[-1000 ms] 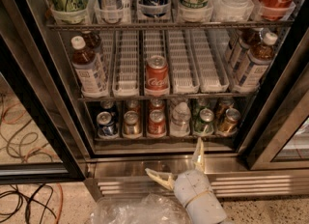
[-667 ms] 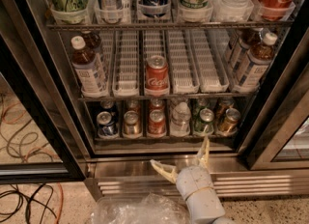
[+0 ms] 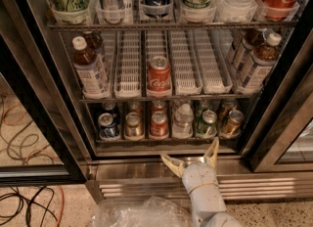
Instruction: Pick water bottle from bottom shelf of fridge
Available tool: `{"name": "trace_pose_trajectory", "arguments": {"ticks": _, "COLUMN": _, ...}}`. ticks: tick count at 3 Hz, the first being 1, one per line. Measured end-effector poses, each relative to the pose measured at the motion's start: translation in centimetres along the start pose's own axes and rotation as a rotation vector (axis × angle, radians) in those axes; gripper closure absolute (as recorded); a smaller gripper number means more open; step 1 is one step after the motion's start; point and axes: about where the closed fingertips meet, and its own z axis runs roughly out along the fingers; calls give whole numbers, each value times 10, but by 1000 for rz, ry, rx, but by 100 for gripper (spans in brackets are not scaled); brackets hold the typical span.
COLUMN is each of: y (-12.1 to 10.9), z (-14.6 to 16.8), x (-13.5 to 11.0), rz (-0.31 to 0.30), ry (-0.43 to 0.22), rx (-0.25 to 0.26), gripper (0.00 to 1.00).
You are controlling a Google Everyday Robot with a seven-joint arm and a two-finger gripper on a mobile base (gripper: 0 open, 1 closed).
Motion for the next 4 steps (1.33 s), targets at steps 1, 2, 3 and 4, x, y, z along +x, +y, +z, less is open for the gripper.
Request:
{"name": "trace_pose_trajectory", "arguments": {"ticks": 1, "y": -3, "z": 24, "x": -2, "rz": 23, "ry": -35, "rx": 29, "gripper": 0}}
{"name": "trace_pose_trajectory", "arguments": {"ticks": 2, "y": -4, "z": 46, "x": 2, "rz": 23, "ry": -50, "rx": 45, "gripper": 0}}
{"name": "trace_pose_trajectory", "arguments": {"ticks": 3, "y": -2, "z": 61, "x": 10, "rz": 40, "ry": -46, "rx": 59, "gripper": 0}}
{"name": "trace_pose_trajectory", "arguments": {"ticks": 4, "y": -2, "z": 62, "x": 10, "rz": 41, "ry": -46, "rx": 59, "gripper": 19}}
